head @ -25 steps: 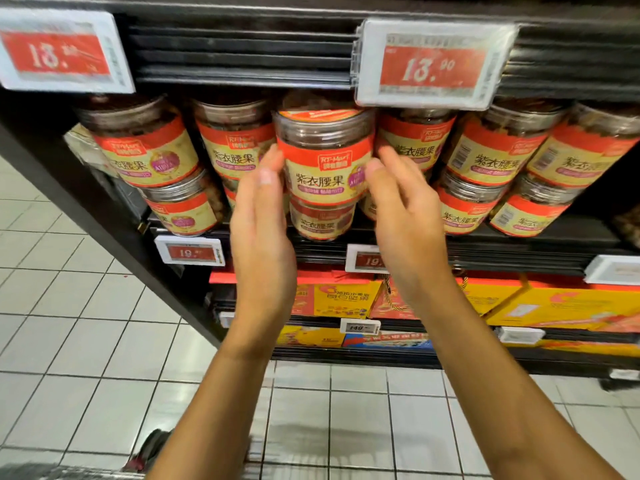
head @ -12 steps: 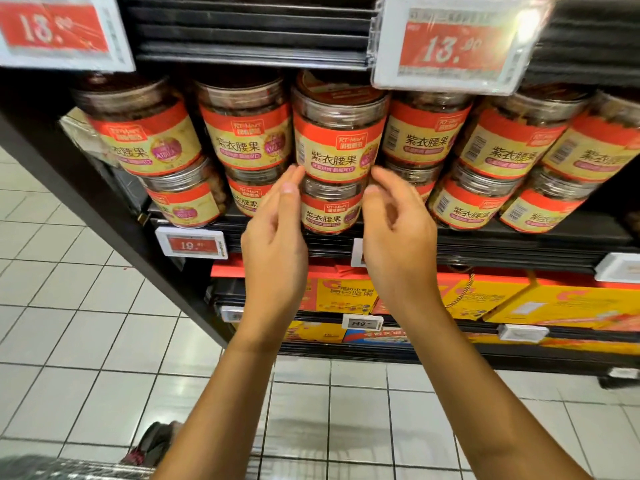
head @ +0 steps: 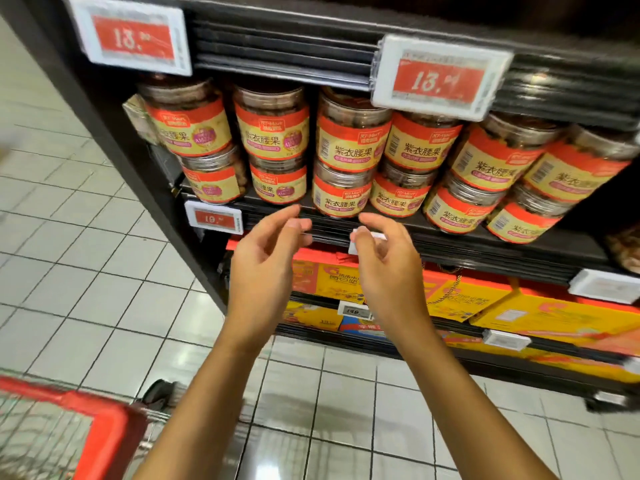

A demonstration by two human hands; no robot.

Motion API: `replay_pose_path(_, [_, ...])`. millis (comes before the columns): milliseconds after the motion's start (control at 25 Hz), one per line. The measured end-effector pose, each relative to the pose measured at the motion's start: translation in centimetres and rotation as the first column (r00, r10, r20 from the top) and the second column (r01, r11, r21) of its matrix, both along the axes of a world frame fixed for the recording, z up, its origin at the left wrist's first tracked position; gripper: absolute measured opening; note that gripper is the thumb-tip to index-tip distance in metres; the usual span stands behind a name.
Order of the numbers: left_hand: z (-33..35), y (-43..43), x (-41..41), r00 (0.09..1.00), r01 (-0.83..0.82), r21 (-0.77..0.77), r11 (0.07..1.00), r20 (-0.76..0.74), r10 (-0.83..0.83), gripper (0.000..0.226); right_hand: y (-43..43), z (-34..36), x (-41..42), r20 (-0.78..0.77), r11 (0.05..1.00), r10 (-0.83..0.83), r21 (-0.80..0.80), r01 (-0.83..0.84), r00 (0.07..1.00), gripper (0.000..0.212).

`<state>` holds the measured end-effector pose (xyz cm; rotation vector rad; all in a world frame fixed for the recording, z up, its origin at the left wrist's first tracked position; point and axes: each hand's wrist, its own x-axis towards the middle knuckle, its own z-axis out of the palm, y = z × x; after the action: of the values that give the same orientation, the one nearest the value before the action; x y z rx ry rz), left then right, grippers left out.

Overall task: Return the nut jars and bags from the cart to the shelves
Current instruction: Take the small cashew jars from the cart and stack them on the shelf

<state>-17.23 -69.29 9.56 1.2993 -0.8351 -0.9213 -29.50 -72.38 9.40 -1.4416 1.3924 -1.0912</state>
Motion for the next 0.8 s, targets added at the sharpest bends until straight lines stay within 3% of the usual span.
replay_pose_path(160, [4.7,10.0,2.5,0.963,-0.225,0.099,0.969,-0.129,0.237,0.023,6.4,4.4,0.8,-0.018,0.956,0.292,0.046,-0.291,0.956,0.015])
replay_pose_path(320, [9.2,22.9,5.8,0.838,-0.488,0.180,0.854,-0.177,0.517,0.022,15.3,9.5,5.6,0.084,0.798,0.597,0.043,-0.602,0.798,0.012])
replay_pose_path(480, [11.0,38.5,7.9,0.606,-0.750,0.235,0.618,-0.129,0.785,0.020,27.4,11.2,11.9,0.129,0.491,0.855,0.113,-0.864,0.503,0.011])
replay_pose_path(600, [9.9,50.1,8.8,0.357,-0.863,0.349,0.366,-0.091,0.930,0.022,35.8,9.5,16.1,0.052,0.251,0.963,0.181,-0.951,0.265,0.016])
replay_pose_path(720, [8.6,59.2,10.6,0.134,-0.886,0.436,0.157,-0.084,0.987,0.024,42.1,6.9,20.7,-0.001,0.121,0.992,0.236,-0.964,0.124,0.020])
replay_pose_path(800, [7.2,63.7,12.8,0.079,-0.870,0.481,0.113,-0.091,0.993,0.024,45.8,4.4,23.9,-0.080,0.053,0.996,0.309,-0.950,0.029,0.022])
